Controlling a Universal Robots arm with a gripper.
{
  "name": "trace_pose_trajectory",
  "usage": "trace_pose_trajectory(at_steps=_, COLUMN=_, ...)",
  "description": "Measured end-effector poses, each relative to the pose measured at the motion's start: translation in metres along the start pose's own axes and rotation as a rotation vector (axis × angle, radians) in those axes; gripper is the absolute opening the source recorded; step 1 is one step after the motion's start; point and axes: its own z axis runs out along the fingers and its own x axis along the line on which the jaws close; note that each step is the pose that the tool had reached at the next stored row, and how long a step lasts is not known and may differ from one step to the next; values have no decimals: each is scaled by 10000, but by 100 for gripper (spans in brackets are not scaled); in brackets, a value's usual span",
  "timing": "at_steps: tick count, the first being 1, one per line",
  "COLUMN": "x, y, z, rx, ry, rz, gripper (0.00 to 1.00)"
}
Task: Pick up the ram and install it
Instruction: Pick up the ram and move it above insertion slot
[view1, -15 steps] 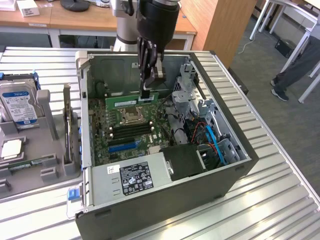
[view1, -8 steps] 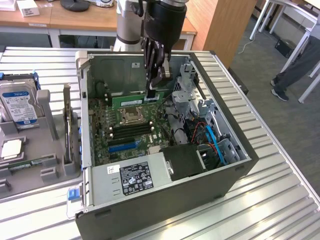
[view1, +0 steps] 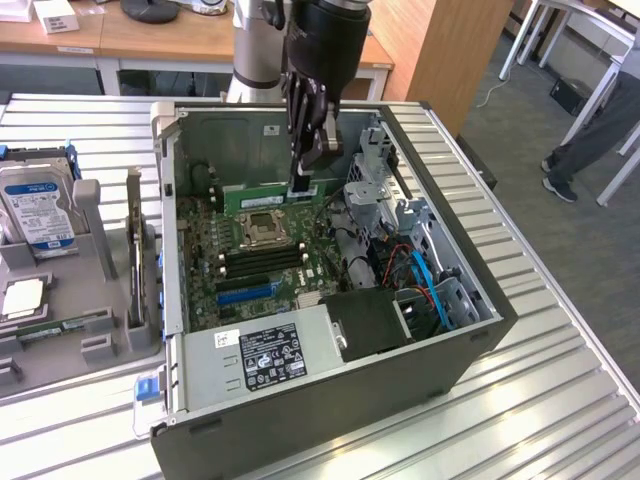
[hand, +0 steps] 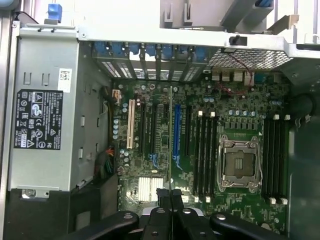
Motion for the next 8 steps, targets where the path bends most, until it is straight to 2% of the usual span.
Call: trace_pose_trajectory(at_steps=8, x=-218, y=-6, z=6, rx=1, ry=0, rz=9, gripper=11)
